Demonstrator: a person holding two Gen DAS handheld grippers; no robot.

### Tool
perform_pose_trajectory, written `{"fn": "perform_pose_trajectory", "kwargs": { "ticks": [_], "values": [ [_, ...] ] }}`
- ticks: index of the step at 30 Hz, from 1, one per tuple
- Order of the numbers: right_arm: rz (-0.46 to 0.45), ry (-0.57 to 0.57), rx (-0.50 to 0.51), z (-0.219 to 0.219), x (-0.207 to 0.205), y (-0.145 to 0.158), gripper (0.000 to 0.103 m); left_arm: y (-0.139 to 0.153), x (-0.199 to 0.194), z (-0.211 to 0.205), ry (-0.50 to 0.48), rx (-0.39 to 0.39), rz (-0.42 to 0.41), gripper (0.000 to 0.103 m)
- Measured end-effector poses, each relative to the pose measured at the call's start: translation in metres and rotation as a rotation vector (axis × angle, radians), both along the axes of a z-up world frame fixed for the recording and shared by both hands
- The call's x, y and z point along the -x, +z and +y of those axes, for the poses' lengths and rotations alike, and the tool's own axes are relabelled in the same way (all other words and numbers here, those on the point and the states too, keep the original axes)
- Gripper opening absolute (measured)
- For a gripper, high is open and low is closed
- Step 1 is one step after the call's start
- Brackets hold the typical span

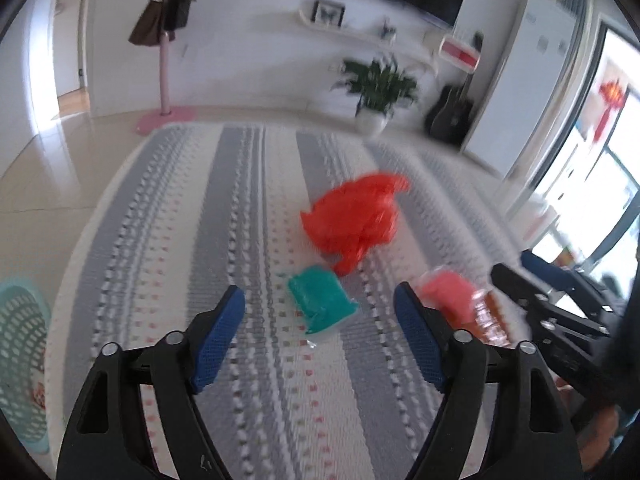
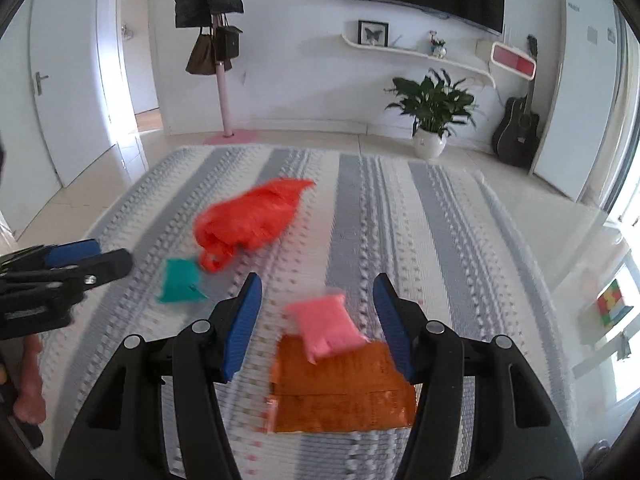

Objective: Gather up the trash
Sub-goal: 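Grasp the teal packet with the left tool while the right tool grasps the pink packet, then carry both packets over the teal basket and open both tools to drop them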

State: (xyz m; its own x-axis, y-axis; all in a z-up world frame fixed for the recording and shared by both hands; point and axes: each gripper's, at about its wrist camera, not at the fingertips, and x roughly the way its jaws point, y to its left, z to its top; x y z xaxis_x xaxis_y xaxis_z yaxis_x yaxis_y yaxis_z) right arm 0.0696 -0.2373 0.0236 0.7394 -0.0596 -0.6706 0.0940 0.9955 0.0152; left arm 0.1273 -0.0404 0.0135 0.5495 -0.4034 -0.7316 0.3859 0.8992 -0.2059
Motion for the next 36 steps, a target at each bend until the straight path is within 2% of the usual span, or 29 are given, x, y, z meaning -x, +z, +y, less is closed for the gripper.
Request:
{"fn": "perform_pose_trajectory", "kwargs": {
  "ticks": [4, 6, 8, 11, 14, 18, 19, 21, 26, 29, 36],
  "values": [
    [0.035, -0.004, -0.050, -0.014, -0.006, -0.025, 0.054, -0.026, -0.012, -0.017, 0.004, -0.035, 0.066, 0.076],
    [0.056, 0.000, -0.060, -0.015, -0.012, -0.033, 0.057, -0.038, -0.018, -0.026, 0.026, -0.077, 0.086, 0.076],
    [0.061, -0.004, -0.061, -0.016, -0.012, -0.039, 0.068, -0.046, -0.024, -0.032, 0.029, -0.097, 0.096, 0.074],
    [0.089, -0.006, -0.096, -0.020, -0.016, -0.046, 0.071, -0.056, -0.029, -0.039, 0.029, -0.123, 0.099, 0.074],
    [0.142, 0.008, -0.106, -0.019, -0.024, -0.054, 0.074, -0.059, -0.030, -0.045, 0.046, -0.162, 0.067, 0.072],
    [0.159, 0.004, -0.072, -0.014, -0.029, -0.056, 0.074, -0.057, -0.030, -0.049, 0.076, -0.220, 0.032, 0.055],
    [0.164, 0.007, -0.063, -0.012, -0.029, -0.057, 0.073, -0.055, -0.029, -0.047, 0.095, -0.219, 0.024, 0.044],
    [0.172, 0.010, -0.049, -0.010, -0.031, -0.058, 0.072, -0.051, -0.029, -0.039, 0.118, -0.187, 0.031, 0.042],
    [0.205, 0.006, -0.036, -0.008, -0.035, -0.063, 0.042, -0.038, -0.016, -0.025, 0.132, -0.141, -0.010, 0.040],
    [0.184, 0.005, -0.029, -0.008, -0.032, -0.060, 0.037, -0.025, -0.008, -0.015, 0.134, -0.116, -0.041, 0.040],
    [0.096, 0.004, 0.009, -0.003, -0.019, -0.047, 0.036, 0.006, 0.011, 0.015, 0.158, -0.038, -0.106, 0.039]
  ]
}}
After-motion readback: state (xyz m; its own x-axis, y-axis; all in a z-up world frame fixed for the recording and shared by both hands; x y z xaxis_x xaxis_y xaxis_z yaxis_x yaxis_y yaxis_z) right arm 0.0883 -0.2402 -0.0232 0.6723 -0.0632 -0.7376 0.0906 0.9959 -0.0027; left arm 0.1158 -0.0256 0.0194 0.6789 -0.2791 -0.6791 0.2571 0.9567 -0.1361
